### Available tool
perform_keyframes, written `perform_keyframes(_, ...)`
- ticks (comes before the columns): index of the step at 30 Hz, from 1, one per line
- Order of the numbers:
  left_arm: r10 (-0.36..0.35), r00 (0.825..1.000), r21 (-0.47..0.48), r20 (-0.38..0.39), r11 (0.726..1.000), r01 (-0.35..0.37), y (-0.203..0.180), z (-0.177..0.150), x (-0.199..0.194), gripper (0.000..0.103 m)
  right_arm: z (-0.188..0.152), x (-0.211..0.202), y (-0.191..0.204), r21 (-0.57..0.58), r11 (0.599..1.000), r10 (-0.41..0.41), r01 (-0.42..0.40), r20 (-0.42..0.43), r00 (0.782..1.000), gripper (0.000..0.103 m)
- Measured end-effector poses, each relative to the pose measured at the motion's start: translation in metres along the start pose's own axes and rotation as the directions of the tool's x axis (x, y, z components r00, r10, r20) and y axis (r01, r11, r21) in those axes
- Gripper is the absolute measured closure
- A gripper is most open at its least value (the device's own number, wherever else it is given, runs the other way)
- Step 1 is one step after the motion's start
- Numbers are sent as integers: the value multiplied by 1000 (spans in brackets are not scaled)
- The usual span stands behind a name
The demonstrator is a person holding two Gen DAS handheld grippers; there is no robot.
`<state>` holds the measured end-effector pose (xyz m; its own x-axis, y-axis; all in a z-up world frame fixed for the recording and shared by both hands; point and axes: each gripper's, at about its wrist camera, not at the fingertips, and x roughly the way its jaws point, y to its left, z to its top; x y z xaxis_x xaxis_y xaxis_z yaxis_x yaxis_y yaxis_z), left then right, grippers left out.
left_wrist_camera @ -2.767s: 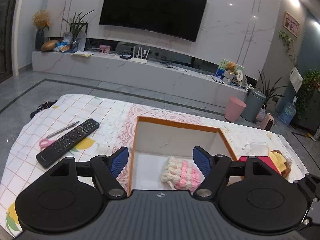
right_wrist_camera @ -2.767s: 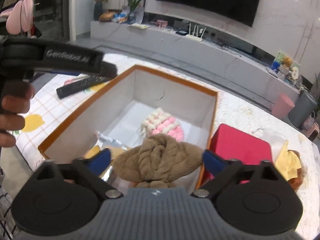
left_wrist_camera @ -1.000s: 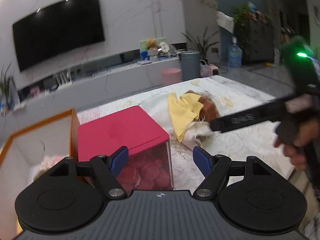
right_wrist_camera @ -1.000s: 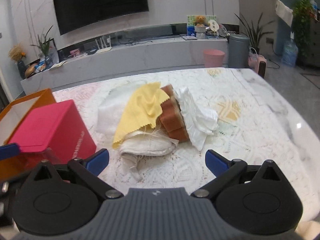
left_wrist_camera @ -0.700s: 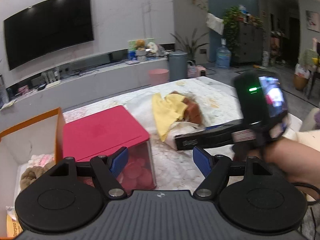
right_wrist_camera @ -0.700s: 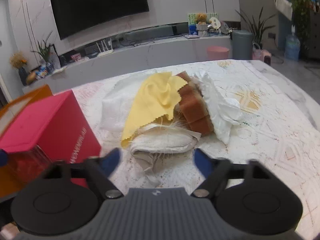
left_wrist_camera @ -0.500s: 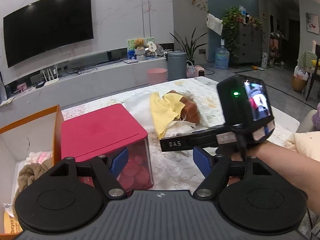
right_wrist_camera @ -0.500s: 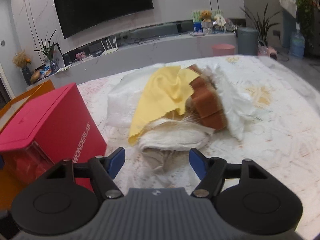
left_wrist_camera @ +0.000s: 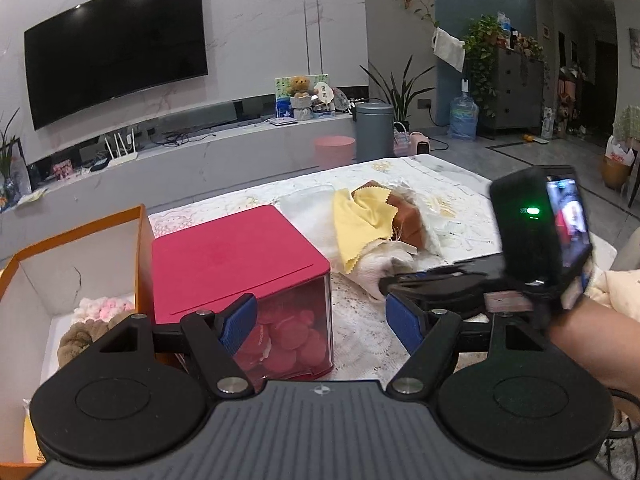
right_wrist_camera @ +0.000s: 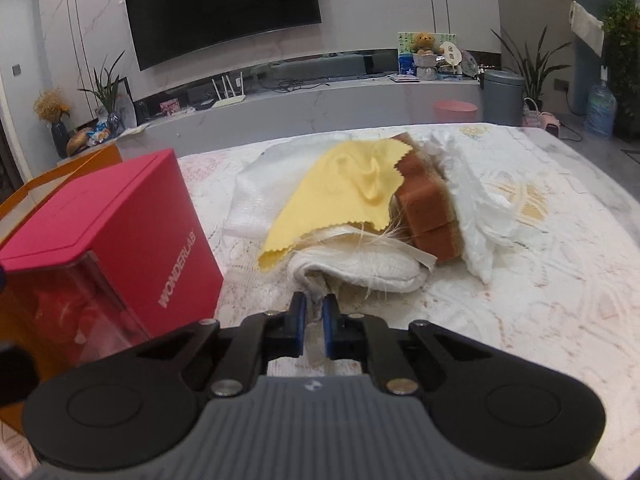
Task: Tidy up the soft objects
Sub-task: 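Move the right tool down toward the white cloth bundle under the yellow cloth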
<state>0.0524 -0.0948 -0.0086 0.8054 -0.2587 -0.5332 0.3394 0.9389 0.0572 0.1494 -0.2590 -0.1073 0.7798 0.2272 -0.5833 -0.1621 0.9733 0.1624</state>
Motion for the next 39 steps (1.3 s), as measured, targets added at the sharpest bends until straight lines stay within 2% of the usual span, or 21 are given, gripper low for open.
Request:
perform_keyframes(5, -25, 1000, -53, -12, 998, 24, 9, 4, -2, 17, -1, -25, 4, -69, 997, -40, 34, -79, 996, 98)
perform_keyframes(7, -32, 999, -77, -16, 997, 31, 12, 5, -4, 17, -4, -39, 4, -108, 992, -75, 61, -129, 989, 103)
perform_keyframes(9, -44, 999, -96, -19, 995, 42, 16, 6, -5, 17, -8, -56, -2, -117, 989, -111, 91, -173, 979, 103)
perform_keyframes(11, -50, 999, -108, -20, 993, 48, 19, 7, -6, 17, -11, -75, -10, -107, 990, -112, 92, -204, 972, 103)
perform_keyframes(15, -40, 999, -112, -19, 993, 37, 20, 8, -6, 17, -14, -96, -20, -60, 992, -115, 107, -156, 981, 103)
perform_keyframes(18, -37, 999, -116, -22, 993, 34, 20, 7, -6, 17, -8, -91, -22, -36, 994, -106, 102, -137, 985, 102)
perform_keyframes(21, -37, 999, -136, -37, 990, 32, 22, 7, -4, 18, 6, -82, -16, -84, 992, -102, 92, -124, 987, 101)
perform_keyframes(25, -90, 995, -196, -48, 977, 79, 27, 16, -7, 18, 28, -74, -13, -120, 990, -93, 79, -113, 989, 101)
perform_keyframes(27, -94, 994, -209, -53, 975, 81, 24, 24, -6, 18, 33, -69, -15, -131, 990, -77, 60, -130, 988, 101)
perform_keyframes(31, -63, 995, -157, -73, 986, 51, 9, 47, 6, 18, 32, -56, -23, -122, 991, -75, 58, -142, 987, 98)
perform_keyframes(32, -59, 995, -144, -80, 989, 47, 5, 54, 11, 18, 29, -54, -27, -89, 995, -67, 55, -144, 987, 90)
perform_keyframes(34, -63, 993, -112, -103, 992, 51, -2, 67, 24, 18, 20, -49, -34, -15, 998, -55, 53, -155, 986, 81)
perform_keyframes(36, -83, 988, -98, -128, 993, 71, -10, 80, 40, 18, 11, -43, -37, 29, 998, -54, 60, -179, 982, 81)
perform_keyframes(39, -112, 977, -94, -179, 991, 96, -21, 96, 67, 18, 7, -36, -38, 8, 999, -31, 34, -203, 979, 81)
